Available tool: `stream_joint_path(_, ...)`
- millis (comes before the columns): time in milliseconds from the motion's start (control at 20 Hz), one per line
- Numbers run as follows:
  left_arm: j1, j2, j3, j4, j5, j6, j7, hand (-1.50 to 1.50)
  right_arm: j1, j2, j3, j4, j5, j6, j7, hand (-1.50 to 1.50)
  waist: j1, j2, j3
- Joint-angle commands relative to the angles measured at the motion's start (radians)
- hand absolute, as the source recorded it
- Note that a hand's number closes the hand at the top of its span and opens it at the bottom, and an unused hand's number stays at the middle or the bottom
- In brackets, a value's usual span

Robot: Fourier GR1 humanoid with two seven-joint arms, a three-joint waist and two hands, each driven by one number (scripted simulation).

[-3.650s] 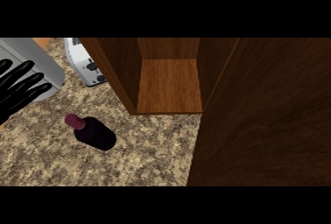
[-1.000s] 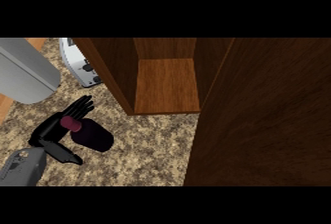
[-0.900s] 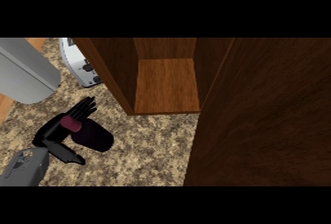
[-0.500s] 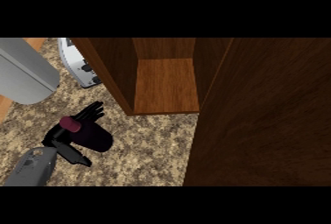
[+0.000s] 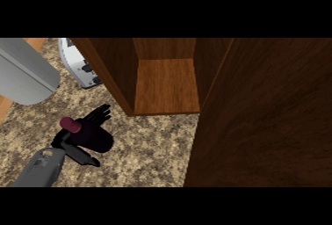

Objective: Pick up the wine, place it into the cabinet and close the cabinet

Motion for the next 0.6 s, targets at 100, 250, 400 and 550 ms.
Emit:
stream_joint_path(100, -0.027, 0.025, 0.015, 0.080, 0.042, -0.175, -0.153, 1.50, 0.030, -0.033, -0.013, -0.135, 0.039, -0.005, 0.025, -1.50, -0.003, 0.003, 0.000)
stream_joint_path(250, -0.023, -0.031, -0.019, 0.083, 0.027, -0.136, -0.157, 1.50, 0.010, -0.026, 0.016, -0.140, 0.063, -0.026, 0.061, -1.50, -0.002, 0.000, -0.002)
stream_joint_path(400, -0.022, -0.005, -0.022, 0.062, 0.036, -0.143, -0.184, 1.50, 0.071, -0.063, 0.036, -0.126, 0.058, -0.011, 0.000, -1.50, 0.007, -0.001, 0.002)
stream_joint_path(550, 0.001, -0.010, -0.042, 0.055, 0.021, -0.102, -0.244, 1.50, 0.045, -0.046, 0.058, -0.115, 0.083, -0.040, 0.013, -1.50, 0.006, -0.002, 0.000)
